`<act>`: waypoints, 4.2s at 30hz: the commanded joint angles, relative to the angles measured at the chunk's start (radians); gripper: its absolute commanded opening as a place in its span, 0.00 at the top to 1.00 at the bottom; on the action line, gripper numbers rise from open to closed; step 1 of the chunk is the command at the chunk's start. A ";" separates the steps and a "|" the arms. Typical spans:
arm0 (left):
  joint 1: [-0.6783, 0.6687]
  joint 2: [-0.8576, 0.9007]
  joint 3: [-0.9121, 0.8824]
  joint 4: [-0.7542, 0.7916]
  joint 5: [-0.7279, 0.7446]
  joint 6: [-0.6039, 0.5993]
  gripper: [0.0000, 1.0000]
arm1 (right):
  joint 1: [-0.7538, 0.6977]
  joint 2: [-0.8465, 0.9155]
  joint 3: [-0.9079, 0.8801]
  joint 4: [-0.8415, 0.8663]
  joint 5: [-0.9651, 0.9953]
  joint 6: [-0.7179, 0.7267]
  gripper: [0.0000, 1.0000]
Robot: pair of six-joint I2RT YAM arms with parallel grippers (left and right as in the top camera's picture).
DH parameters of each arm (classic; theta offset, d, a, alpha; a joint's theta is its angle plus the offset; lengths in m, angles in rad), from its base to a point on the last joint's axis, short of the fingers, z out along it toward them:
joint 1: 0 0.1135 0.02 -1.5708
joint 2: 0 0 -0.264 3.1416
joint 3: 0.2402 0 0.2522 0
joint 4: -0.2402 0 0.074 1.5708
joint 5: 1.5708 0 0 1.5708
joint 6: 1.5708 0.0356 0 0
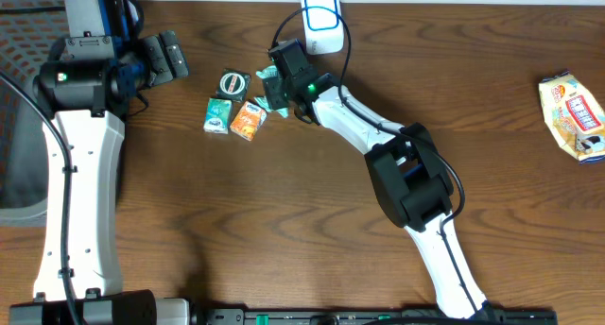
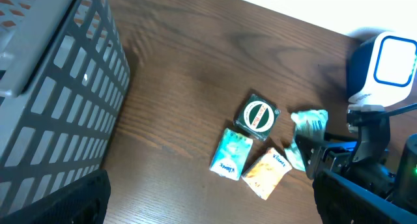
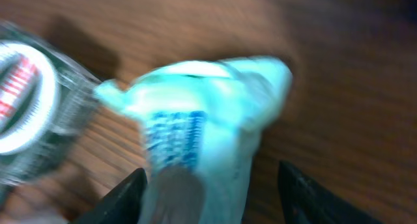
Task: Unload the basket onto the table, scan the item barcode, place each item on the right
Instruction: 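Move the right gripper left to the light-green wipes pack, then grasp the light-green pack and drag it rightward, then lift the green pack up toward the scanner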
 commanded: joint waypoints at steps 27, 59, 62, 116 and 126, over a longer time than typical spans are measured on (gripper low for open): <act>0.000 0.006 -0.004 -0.003 -0.013 -0.008 0.02 | 0.025 -0.187 0.008 -0.456 0.145 -0.406 0.51; 0.000 0.006 -0.004 -0.003 -0.013 -0.008 0.02 | 0.008 -0.153 -0.004 -0.523 0.127 -0.160 0.99; 0.000 0.006 -0.004 -0.003 -0.013 -0.008 0.02 | -0.053 -0.189 -0.001 -0.535 -0.072 -0.164 0.99; 0.000 0.006 -0.004 -0.003 -0.013 -0.008 0.02 | -0.110 -0.239 -0.051 -0.528 -0.024 -0.164 0.99; 0.000 0.006 -0.004 -0.003 -0.013 -0.008 0.02 | -0.090 -0.181 -0.142 -0.537 -0.114 -0.163 0.99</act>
